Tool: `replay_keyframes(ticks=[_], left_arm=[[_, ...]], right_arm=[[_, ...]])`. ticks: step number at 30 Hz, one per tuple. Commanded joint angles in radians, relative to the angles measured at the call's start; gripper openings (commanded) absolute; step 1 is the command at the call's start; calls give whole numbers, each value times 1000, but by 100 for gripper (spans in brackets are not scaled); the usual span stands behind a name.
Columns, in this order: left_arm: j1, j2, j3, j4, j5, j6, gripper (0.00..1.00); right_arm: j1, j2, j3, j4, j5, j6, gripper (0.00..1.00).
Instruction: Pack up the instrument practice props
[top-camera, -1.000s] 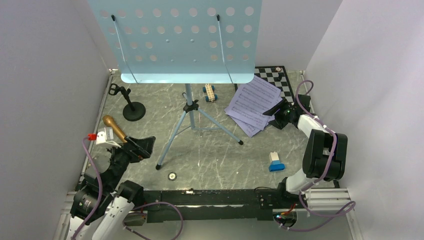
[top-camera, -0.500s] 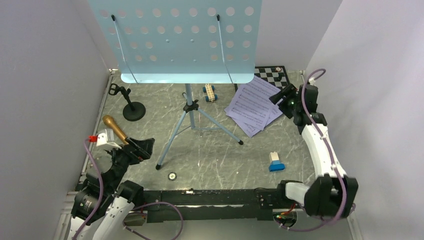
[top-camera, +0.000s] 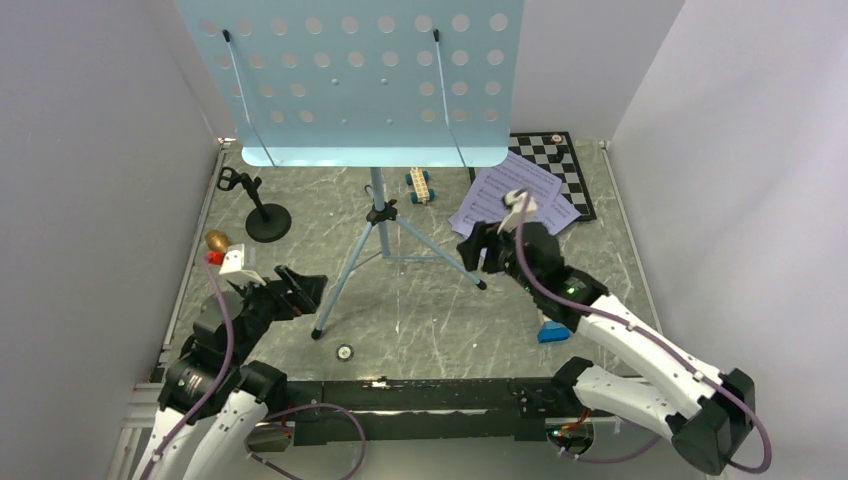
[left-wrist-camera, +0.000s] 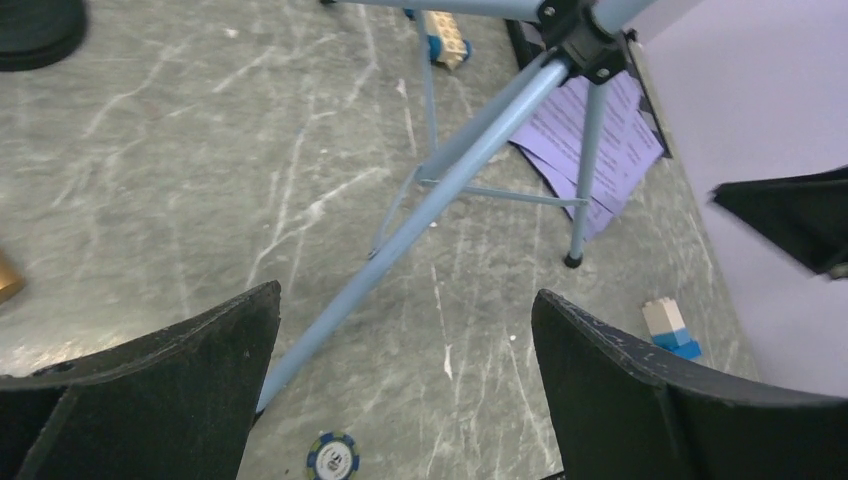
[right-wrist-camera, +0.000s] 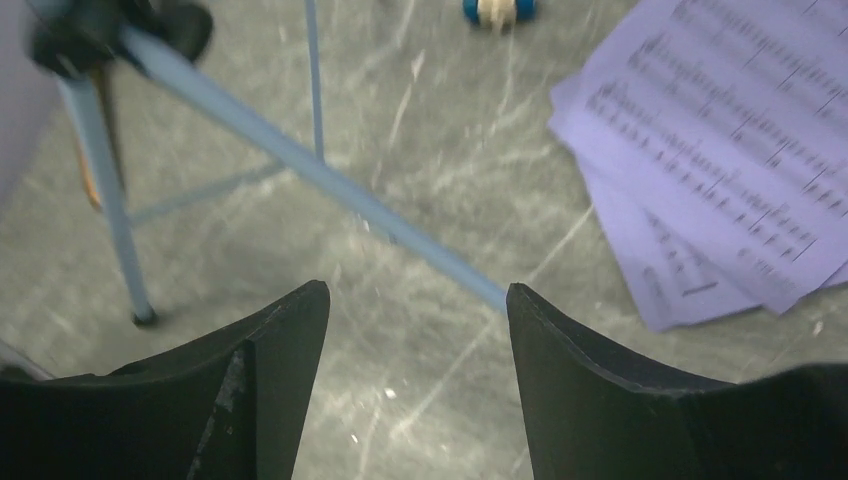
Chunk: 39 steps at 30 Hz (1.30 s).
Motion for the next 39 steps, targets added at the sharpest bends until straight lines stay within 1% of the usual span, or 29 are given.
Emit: replay_keyframes(ticks=[1,3,7,10,14,17,22,25,29,33,35,39], left_arm=[[3,49,-54,232,150,63,99],[3,46,-99,376,205,103,99],[3,38,-199,725,235,186,99],[3,101,-218,947,246,258,99],[3,249,-174,1067,292,324,95],[3,315,-160,1126,307,337,93],[2,377,-156,1173,319,333,92],[-6,391,-155,1157,313,336,91],[-37,359,-187,1033,258,336,87],[-101,315,-249,892,165,309,83],[-134,306,-276,847,107,294,81],[-195,358,-264,782,20,283,78]], right_arm=[[78,15,-104,125,38,-77,70],[111,11,-146,179,33,-88,70],[141,29,-175,234,40,-109,71],[151,53,-179,256,49,-128,71],[170,97,-168,248,114,-155,71],[180,137,-167,257,149,-177,72],[187,241,-147,285,185,-198,72],[189,317,-122,298,222,-212,72],[189,398,-93,294,249,-223,72],[190,427,-88,297,241,-219,71],[189,431,-89,300,226,-216,70],[190,427,-88,297,186,-206,66]])
